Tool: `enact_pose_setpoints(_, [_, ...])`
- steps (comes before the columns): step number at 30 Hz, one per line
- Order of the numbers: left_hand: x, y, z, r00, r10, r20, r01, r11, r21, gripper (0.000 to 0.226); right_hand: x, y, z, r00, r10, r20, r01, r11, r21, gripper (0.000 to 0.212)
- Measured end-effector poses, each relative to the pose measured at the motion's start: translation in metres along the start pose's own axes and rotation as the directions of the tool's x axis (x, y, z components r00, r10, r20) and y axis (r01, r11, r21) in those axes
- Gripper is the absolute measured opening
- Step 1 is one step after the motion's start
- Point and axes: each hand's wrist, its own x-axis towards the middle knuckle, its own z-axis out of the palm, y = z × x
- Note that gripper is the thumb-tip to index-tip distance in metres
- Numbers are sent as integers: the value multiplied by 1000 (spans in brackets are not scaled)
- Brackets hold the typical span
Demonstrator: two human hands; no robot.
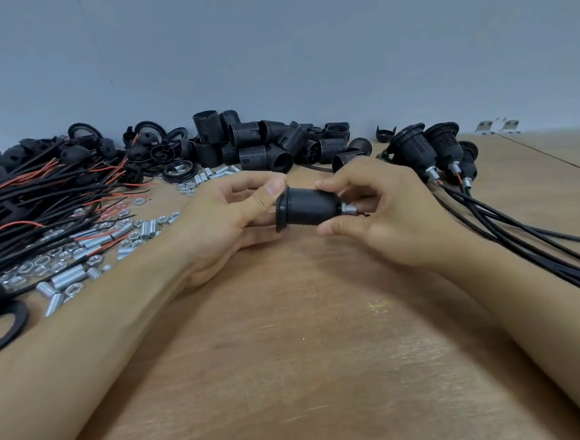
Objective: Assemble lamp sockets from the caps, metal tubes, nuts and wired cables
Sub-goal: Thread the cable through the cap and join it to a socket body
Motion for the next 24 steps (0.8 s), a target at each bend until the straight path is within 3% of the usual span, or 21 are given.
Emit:
enact_pose_setpoints(3, [-2, 3, -4, 995, 80, 55, -80, 997, 7, 40, 1, 1, -1, 989, 140, 36, -144, 980, 139, 33])
enact_pose_setpoints(7, [-2, 6, -4, 985, 152, 87, -148, 988, -53, 40, 5, 1, 1, 981, 190, 44, -195, 970, 142, 28])
enact_pose_setpoints(13, [1, 13, -6, 985, 157, -64, -169, 950, -261, 14, 5, 1, 1, 967, 251, 31, -253, 956, 146, 24])
enact_pose_setpoints(16, [3, 11, -6, 973, 173, -153, -192, 974, -124, 16, 5, 1, 0, 967, 254, 40, -257, 956, 144, 23])
enact_pose_setpoints(18, [1, 7, 0, 981, 160, -110, -162, 987, -9, 26, 5, 1, 1, 967, 251, 43, -254, 957, 138, 25])
enact_pose_setpoints(20, [0, 5, 4, 990, 136, -44, -137, 990, -11, 41, 5, 1, 1, 968, 248, 44, -252, 959, 127, 26])
enact_pose_setpoints(24, [1, 13, -5, 949, 273, -160, -293, 949, -119, 25, 5, 2, 1, 968, 247, 49, -251, 960, 121, 25])
